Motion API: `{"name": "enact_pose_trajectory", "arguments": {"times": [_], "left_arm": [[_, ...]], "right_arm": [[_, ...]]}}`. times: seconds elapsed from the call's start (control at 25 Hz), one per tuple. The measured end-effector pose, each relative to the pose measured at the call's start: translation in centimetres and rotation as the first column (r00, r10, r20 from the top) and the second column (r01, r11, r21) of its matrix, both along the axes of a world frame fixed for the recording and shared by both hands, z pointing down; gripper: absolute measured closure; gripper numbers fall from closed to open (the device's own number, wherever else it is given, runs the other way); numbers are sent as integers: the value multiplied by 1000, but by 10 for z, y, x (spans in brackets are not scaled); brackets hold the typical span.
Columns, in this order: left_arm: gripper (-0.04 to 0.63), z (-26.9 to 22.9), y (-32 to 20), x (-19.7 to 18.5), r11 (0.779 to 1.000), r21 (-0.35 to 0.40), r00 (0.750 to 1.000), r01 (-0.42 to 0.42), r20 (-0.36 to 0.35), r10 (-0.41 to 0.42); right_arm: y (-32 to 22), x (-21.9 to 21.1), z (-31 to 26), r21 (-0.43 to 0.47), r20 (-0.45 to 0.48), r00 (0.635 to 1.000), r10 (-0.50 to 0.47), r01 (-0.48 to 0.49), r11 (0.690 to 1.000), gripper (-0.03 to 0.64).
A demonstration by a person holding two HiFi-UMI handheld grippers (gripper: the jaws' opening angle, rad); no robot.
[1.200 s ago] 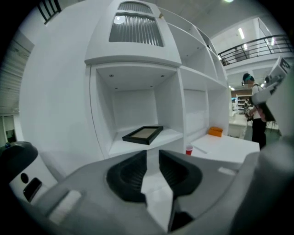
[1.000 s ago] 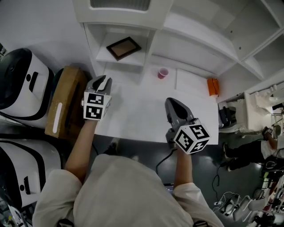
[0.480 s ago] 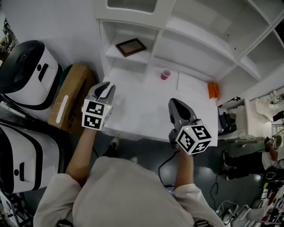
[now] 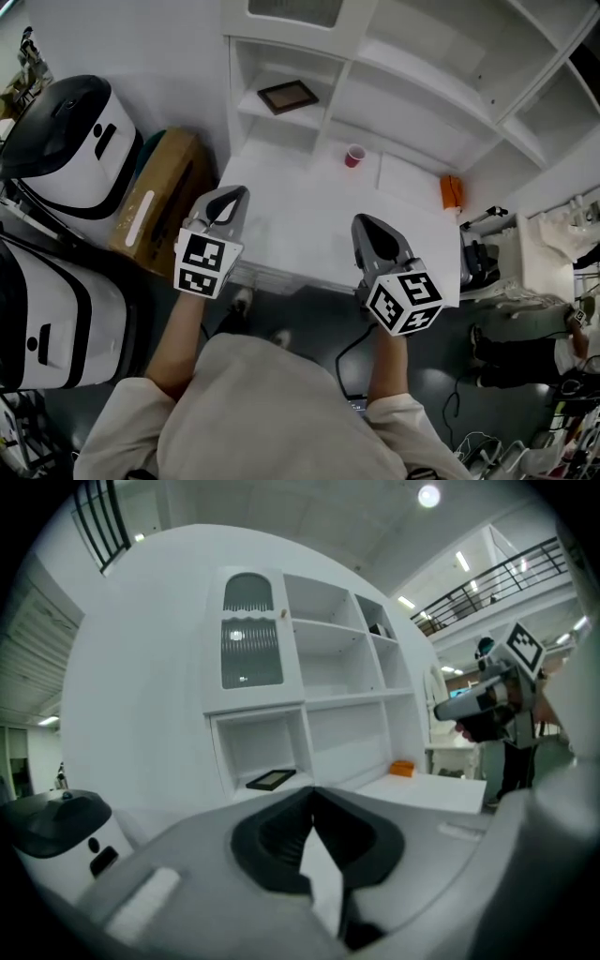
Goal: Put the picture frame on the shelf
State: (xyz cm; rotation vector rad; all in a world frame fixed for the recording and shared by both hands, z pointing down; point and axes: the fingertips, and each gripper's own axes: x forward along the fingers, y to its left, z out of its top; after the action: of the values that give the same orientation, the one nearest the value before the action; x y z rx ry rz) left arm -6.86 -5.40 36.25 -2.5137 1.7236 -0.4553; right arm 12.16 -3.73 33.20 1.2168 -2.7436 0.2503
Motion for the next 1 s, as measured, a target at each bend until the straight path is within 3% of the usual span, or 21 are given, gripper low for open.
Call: {"name": "enact_pose_trajectory", "arguments": {"times": [0.52, 1.0], "left_arm": [[589, -38, 41, 2, 995, 97, 999, 9, -43, -5], [590, -48, 46, 22, 992, 118, 999, -43, -2, 43]], "right_arm": [[36, -28, -26, 53, -11, 998, -57, 58, 997, 611], [36, -24, -30, 81, -26, 999, -42, 44, 996, 611]]}}
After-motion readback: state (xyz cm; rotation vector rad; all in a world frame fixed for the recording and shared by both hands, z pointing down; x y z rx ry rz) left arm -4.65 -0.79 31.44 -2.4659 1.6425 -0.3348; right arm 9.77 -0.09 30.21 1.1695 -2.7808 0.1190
